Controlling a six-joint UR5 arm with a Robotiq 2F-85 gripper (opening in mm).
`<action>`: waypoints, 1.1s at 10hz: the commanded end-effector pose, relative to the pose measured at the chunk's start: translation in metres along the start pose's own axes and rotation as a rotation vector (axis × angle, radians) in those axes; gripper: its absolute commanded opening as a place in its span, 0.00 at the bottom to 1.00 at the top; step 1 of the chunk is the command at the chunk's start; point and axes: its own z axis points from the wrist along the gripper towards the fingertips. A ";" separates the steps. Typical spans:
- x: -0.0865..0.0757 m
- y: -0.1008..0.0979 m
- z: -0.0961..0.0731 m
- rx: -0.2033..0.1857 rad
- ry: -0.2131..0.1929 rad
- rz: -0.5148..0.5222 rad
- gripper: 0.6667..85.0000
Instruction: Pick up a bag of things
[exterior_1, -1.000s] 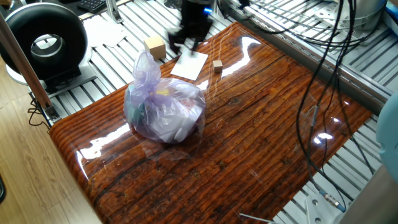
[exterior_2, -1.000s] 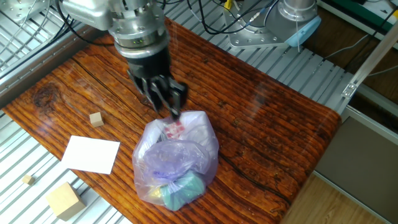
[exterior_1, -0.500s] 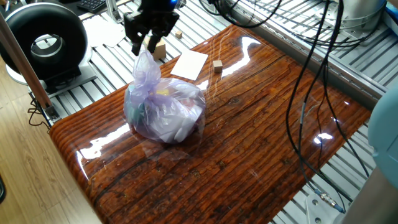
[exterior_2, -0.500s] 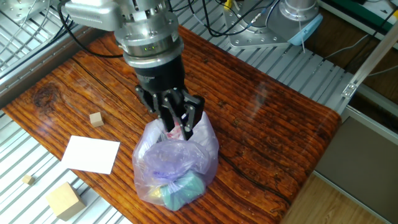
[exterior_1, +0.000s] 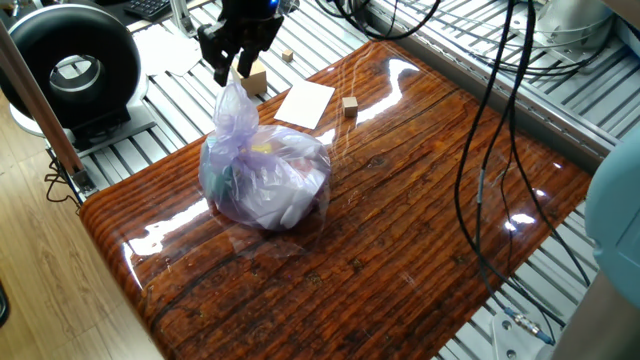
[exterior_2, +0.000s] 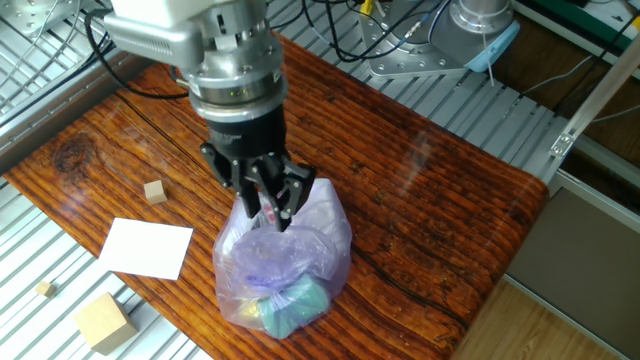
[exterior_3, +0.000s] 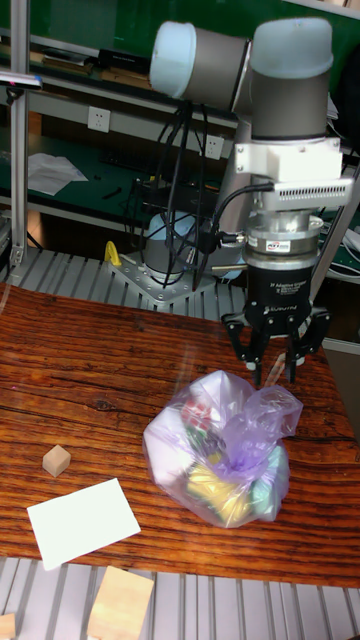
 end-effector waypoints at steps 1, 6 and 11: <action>-0.007 -0.008 0.016 0.000 -0.019 -0.011 0.51; -0.009 -0.015 0.055 -0.018 -0.073 -0.050 0.53; -0.018 -0.021 0.074 -0.033 -0.122 -0.083 0.55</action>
